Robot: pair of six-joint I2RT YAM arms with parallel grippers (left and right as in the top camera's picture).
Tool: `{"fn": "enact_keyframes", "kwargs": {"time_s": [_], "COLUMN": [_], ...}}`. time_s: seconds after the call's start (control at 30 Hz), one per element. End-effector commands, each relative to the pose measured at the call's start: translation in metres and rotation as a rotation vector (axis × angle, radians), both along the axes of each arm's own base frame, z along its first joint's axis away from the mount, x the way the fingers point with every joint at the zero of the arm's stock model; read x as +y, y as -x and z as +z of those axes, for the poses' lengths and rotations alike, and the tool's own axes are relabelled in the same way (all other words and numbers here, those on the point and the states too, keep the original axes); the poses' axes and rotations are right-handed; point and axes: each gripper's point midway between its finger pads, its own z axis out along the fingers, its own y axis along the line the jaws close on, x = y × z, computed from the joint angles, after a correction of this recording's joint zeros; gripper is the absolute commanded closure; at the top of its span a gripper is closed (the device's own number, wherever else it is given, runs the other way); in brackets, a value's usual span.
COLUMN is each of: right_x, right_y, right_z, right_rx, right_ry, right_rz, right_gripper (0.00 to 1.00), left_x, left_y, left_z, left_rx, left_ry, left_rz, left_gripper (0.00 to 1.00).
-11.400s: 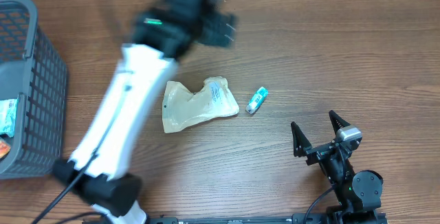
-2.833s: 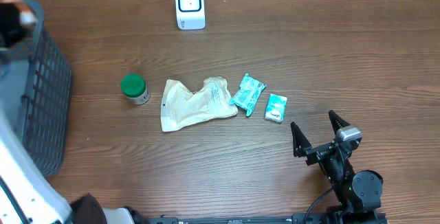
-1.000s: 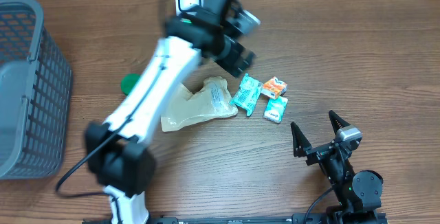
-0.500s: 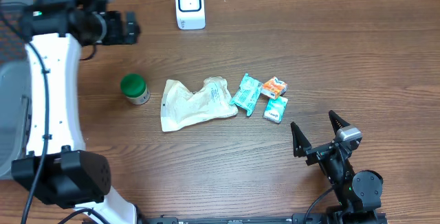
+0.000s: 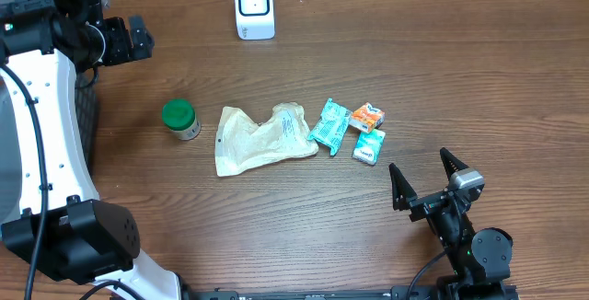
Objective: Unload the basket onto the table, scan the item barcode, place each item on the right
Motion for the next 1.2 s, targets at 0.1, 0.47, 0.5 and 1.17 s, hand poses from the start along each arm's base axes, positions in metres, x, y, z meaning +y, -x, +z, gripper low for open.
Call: {"fn": "enact_keyframes", "kwargs": {"time_s": [0.1,0.47,0.5,1.17], "right_x": [0.0,0.0,0.0,0.017], "right_y": [0.0,0.0,0.0,0.012], "right_z": [-0.002,-0.002,-0.002,0.034], "right_rx": [-0.003,-0.003,-0.003,-0.01], "right_ry": [-0.003,-0.003,-0.003,-0.004], "right_rz": [0.002,0.002,0.002,0.109], "right_gripper": [0.0,0.0,0.0,0.0], "left_x": [-0.002,-0.002,-0.002,-0.002], "left_y": [0.001,0.001,0.001,0.001], "left_z": [0.01,0.01,0.01,0.01], "left_rx": [-0.021,-0.021,-0.021,-0.021], "left_ry": [0.005,0.004,0.004,0.004], "left_rz": [0.006,0.006,0.006,0.006], "left_gripper": [0.01,0.0,0.0,0.01]}}
